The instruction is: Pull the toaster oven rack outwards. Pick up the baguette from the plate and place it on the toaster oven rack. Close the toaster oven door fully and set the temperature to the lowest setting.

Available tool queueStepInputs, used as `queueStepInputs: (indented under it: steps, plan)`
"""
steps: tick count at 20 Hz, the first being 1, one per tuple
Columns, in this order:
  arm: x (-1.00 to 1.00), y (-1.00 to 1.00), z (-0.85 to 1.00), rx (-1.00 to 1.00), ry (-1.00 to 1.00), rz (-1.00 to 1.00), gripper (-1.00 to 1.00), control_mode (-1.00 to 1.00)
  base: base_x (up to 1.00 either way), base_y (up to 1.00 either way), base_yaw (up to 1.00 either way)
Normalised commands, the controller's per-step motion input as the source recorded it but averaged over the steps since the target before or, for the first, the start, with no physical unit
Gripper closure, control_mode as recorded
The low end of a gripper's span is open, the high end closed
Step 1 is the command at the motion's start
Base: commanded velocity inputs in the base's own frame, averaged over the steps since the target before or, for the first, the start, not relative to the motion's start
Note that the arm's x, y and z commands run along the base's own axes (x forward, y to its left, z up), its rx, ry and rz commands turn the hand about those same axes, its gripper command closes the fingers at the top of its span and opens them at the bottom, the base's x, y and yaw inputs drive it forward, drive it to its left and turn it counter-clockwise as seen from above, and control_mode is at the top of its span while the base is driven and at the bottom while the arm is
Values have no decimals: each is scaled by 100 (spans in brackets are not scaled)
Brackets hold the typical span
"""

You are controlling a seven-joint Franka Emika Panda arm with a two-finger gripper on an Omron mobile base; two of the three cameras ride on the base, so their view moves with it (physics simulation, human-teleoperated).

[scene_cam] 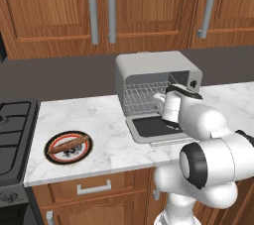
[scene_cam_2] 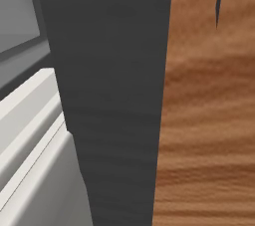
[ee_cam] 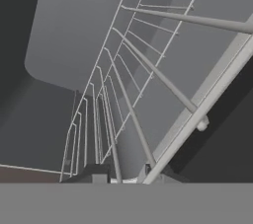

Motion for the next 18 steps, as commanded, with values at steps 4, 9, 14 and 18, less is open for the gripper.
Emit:
queueStepInputs:
  steps: [4,9,14,18]
  plan:
    - [0,0,0,0,0,0,-100,-100,0,0,0]
    - [-12,0,0,0,0,0,-100,-100,0,0,0]
    - [-43,0,0,0,4,0,-100,-100,0,0,0]
    - [-29,0,20,0,18,0,-100,-100,0,0,0]
